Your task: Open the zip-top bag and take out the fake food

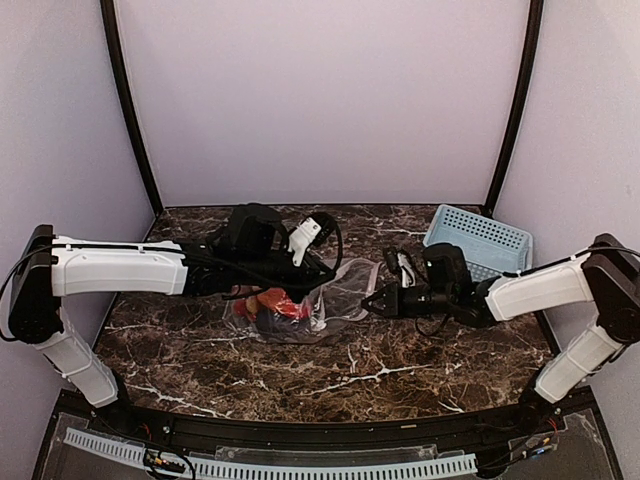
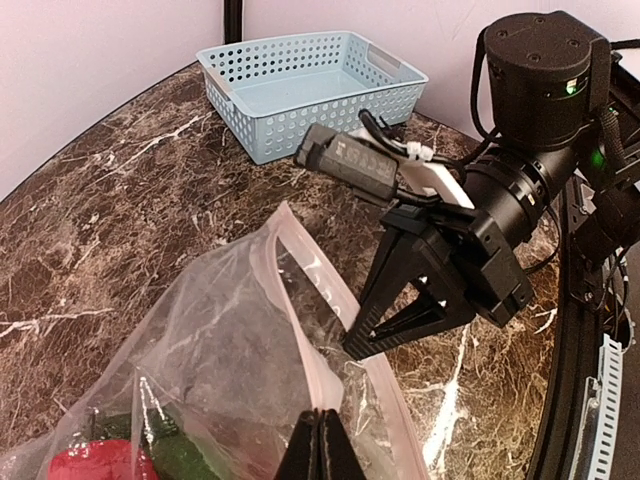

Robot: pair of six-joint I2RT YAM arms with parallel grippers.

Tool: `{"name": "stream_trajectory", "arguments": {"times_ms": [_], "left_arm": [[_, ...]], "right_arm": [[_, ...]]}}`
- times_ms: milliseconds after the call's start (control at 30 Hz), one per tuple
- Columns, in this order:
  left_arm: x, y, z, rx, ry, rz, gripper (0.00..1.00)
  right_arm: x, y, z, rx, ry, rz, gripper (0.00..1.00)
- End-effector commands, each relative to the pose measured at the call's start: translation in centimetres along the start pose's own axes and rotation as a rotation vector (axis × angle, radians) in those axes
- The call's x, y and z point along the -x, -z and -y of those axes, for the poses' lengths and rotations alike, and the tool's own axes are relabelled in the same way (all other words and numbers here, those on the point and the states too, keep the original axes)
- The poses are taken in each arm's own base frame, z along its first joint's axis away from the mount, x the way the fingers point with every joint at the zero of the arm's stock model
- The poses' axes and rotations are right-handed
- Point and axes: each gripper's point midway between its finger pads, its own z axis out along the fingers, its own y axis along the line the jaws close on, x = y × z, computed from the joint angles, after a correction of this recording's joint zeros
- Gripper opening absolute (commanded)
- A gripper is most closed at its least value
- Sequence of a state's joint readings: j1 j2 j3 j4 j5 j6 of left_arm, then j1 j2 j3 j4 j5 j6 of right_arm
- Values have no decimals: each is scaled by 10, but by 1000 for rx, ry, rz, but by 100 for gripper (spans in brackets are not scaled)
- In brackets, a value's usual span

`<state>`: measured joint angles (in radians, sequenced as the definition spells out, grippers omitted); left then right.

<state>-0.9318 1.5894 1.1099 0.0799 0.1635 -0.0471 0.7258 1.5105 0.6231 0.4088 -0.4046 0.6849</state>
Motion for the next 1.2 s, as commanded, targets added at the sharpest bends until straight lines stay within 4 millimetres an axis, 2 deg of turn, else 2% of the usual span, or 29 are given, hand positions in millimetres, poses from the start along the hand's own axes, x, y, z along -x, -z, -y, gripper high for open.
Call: {"name": "stream_trajectory", "arguments": {"times_ms": [0, 67, 133, 300, 433, 567, 700, 900, 1067, 1167], "left_arm": [[3, 13, 1, 10, -21, 3, 1], [1, 13, 5, -3, -35, -8, 1], [-1, 12, 13, -27, -46, -22, 1], [-3, 1, 33, -102, -95, -43, 1], [-1, 0, 35, -108, -93, -38, 1], [2, 0, 36, -113, -87, -34, 1], [6, -1, 37, -116, -89, -28, 1], [6, 0, 39, -127, -85, -28, 1], [3, -1, 41, -141, -82, -31, 1], [-1, -2, 42, -149, -83, -35, 1]], "right_arm": [[-40, 1, 45, -148, 7, -120, 0], [-46, 1, 50, -164, 10, -133, 0], [-42, 4, 47, -157, 35, -116, 3], [-10, 16, 12, -86, 237, -8, 38], [12, 31, -15, -52, 427, 96, 49], [22, 35, -27, -50, 551, 127, 51], [19, 31, -35, -14, 582, 117, 45], [5, 5, -54, 62, 664, 103, 44], [-8, -22, -45, 83, 745, 82, 51], [-12, -30, -45, 100, 809, 109, 55]]}}
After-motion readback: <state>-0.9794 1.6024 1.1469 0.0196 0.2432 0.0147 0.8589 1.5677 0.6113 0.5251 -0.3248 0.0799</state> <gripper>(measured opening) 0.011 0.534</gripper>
